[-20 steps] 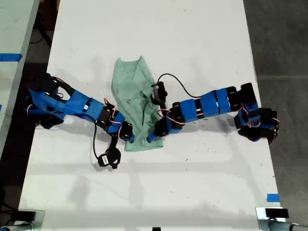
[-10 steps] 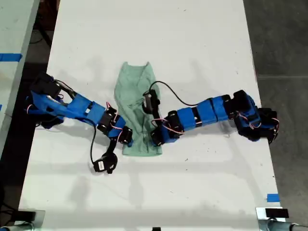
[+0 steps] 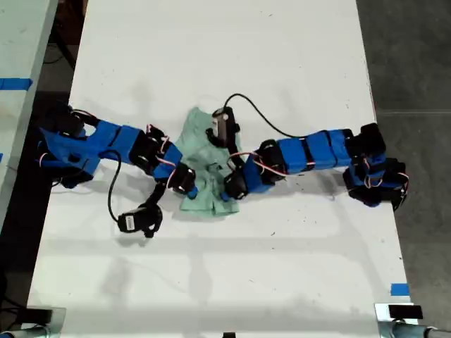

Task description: Fold t shirt

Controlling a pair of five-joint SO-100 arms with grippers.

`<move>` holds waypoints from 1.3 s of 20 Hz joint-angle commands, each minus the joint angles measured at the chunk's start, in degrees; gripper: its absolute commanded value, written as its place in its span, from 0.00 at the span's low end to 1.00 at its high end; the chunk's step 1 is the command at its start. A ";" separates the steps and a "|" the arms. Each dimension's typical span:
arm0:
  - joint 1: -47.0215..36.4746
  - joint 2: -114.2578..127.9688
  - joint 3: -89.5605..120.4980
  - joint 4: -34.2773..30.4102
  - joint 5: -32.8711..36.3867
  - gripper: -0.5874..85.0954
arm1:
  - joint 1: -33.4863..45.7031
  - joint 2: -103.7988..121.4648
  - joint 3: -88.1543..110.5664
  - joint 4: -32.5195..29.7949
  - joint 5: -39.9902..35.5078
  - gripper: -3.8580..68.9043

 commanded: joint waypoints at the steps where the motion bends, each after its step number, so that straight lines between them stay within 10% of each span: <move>1: -9.84 7.12 -3.87 3.08 5.63 0.00 | 7.82 6.77 -2.64 0.62 -5.71 0.04; 5: -24.52 8.79 -3.78 5.63 14.41 0.04 | 20.30 7.65 -3.08 0.88 -13.45 0.08; 7: -32.17 8.09 -3.78 6.06 18.81 0.21 | 26.63 7.56 -3.25 0.26 -18.02 0.48; 9: -40.78 6.24 -4.39 7.03 22.76 0.22 | 33.05 7.91 -3.78 0.44 -20.83 0.63; 18: -51.86 19.25 -1.76 8.61 27.33 0.34 | 41.40 23.73 -2.20 12.83 -23.20 0.37; 23: -29.53 49.57 12.04 7.65 12.04 0.26 | 28.12 55.55 27.86 16.44 -9.84 0.25; 26: -18.46 68.82 39.81 -3.52 2.72 0.05 | 18.63 78.31 56.43 10.20 0.18 0.21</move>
